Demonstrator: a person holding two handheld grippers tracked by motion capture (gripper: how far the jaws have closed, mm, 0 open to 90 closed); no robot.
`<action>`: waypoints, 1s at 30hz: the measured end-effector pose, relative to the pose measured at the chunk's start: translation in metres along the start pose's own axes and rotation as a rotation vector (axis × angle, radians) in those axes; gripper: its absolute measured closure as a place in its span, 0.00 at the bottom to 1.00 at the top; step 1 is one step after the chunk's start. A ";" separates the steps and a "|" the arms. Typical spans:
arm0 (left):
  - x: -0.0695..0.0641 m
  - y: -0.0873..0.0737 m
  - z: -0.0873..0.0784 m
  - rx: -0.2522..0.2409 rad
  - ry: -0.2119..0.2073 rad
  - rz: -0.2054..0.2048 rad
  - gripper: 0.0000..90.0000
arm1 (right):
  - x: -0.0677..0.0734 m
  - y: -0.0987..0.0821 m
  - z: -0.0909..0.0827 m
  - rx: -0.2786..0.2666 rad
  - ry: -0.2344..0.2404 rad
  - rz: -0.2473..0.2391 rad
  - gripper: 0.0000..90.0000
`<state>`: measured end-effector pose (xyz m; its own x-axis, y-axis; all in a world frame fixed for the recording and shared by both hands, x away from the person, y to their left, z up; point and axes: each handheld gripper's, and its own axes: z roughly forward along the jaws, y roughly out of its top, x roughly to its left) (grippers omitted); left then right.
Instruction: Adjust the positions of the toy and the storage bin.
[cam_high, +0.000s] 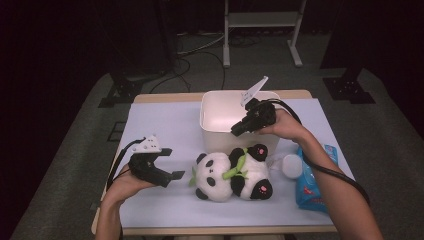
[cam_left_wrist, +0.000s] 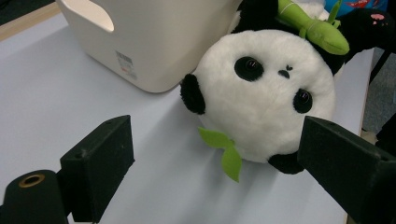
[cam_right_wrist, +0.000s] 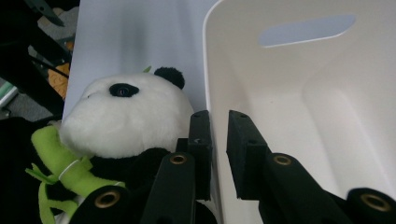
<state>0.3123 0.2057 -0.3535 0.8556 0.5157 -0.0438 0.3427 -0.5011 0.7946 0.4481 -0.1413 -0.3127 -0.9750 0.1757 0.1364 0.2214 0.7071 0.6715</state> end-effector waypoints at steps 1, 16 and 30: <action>0.000 0.000 0.000 -0.001 0.000 -0.002 0.11 | 0.000 -0.001 -0.002 -0.008 -0.001 0.007 0.83; 0.003 -0.002 0.005 0.014 -0.008 -0.002 0.11 | 0.033 -0.015 -0.031 -0.074 -0.018 -0.032 0.68; 0.002 -0.002 0.005 0.003 -0.009 -0.015 0.11 | 0.064 -0.034 -0.027 -0.065 0.026 -0.051 0.62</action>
<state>0.3155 0.2042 -0.3586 0.8538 0.5171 -0.0610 0.3568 -0.4956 0.7919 0.3778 -0.1724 -0.3071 -0.9854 0.1217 0.1189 0.1699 0.6687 0.7239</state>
